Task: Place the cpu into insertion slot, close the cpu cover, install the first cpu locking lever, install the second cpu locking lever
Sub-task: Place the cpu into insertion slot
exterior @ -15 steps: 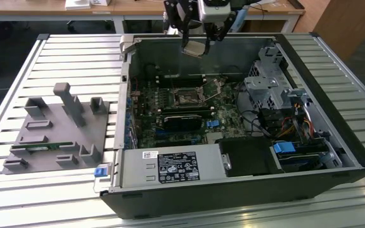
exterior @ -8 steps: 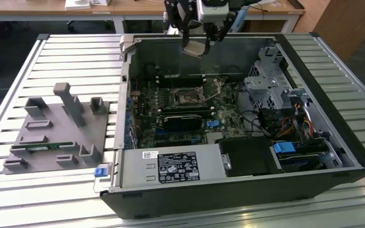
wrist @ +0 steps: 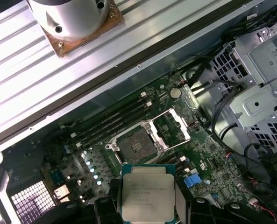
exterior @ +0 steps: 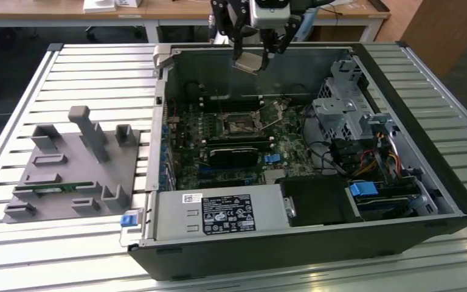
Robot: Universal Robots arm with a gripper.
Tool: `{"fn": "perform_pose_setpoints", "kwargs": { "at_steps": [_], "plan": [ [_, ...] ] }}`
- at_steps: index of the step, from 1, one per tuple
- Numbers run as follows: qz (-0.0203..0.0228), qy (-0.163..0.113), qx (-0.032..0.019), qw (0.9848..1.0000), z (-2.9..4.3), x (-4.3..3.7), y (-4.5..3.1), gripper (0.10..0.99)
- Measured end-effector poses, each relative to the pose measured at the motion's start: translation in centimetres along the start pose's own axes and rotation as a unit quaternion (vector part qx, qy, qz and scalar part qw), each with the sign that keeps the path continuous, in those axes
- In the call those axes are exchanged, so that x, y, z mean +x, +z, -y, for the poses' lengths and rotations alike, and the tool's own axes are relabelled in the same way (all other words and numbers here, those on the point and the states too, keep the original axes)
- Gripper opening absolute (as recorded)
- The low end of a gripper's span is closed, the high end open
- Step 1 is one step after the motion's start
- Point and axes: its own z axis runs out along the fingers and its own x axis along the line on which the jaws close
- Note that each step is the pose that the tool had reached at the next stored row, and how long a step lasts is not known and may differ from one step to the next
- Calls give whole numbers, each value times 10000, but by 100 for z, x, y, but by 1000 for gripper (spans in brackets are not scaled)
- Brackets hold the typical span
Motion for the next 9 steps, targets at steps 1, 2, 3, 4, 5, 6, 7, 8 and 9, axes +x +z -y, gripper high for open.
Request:
{"fn": "perform_pose_setpoints", "kwargs": {
  "at_steps": [1,2,3,4,5,6,7,8,9],
  "plan": [
    [2,21,-1,10000,0,1,0,541],
    [4,41,-1,10000,0,1,0,541],
    [5,62,-2,10000,1,1,1,541],
    [8,85,-2,10000,1,1,1,541],
    [10,108,-2,9999,1,2,1,541],
    [12,130,-3,9999,2,2,1,541],
    [14,153,-3,9999,2,3,1,541],
    [16,177,-4,9998,2,3,1,541],
    [18,199,-4,9998,2,4,1,541]
  ]
}}
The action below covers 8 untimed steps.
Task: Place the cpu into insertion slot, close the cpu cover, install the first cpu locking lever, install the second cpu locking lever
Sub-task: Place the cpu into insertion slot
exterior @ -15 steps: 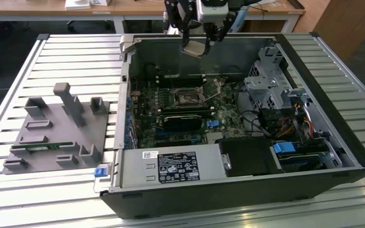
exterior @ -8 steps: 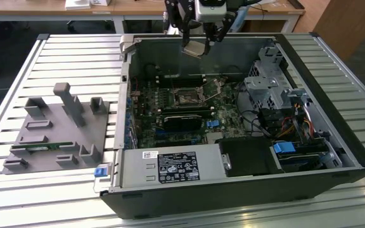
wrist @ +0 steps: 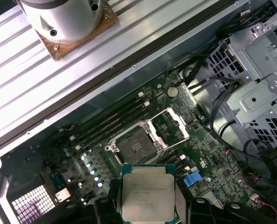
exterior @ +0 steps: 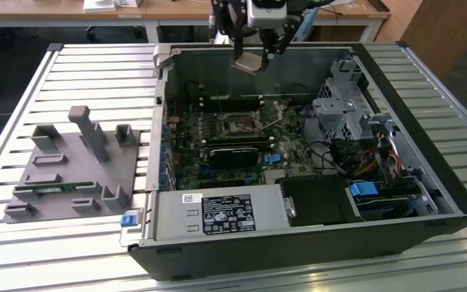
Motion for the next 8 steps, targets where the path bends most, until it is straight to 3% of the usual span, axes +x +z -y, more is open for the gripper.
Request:
{"fn": "perform_pose_setpoints", "kwargs": {
  "at_steps": [8],
  "plan": [
    [16,172,-3,9999,2,3,1,541]
  ]
}}
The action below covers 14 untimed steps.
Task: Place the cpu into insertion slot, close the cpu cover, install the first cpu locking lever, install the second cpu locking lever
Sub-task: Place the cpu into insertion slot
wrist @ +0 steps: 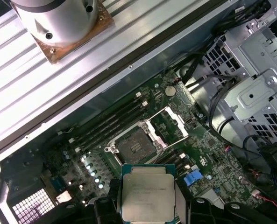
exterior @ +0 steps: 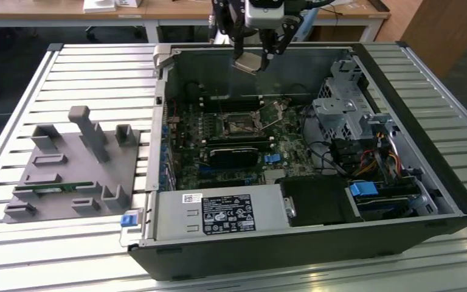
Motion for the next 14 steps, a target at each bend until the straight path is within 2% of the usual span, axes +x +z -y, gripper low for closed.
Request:
{"fn": "perform_pose_setpoints", "kwargs": {
  "at_steps": [14],
  "plan": [
    [26,285,-6,9996,1,2,1,541]
  ]
}}
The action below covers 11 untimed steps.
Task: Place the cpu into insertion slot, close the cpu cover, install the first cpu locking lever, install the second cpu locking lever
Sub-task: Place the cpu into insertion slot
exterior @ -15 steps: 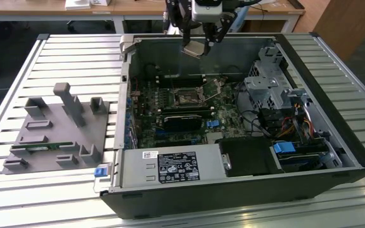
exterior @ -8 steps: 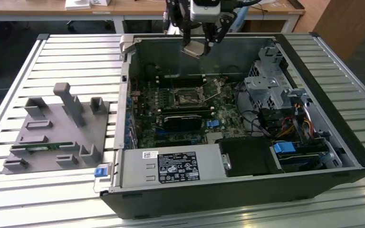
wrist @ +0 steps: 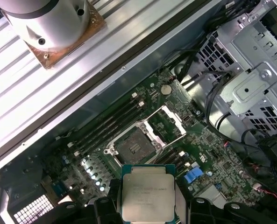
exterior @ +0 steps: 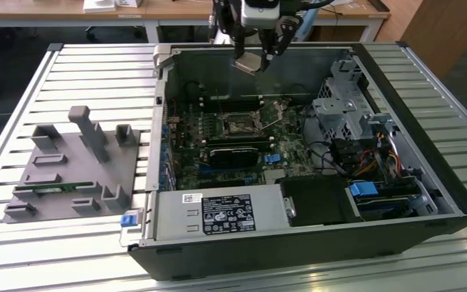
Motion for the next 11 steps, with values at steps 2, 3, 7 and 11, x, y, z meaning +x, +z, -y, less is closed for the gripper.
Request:
{"fn": "perform_pose_setpoints", "kwargs": {
  "at_steps": [2,3,7,11],
  "plan": [
    [4,40,-1,10000,0,0,0,541],
    [5,60,-1,10000,0,0,0,541],
    [13,140,-3,9999,0,0,0,541],
    [20,225,-4,9997,0,0,1,541]
  ]
}}
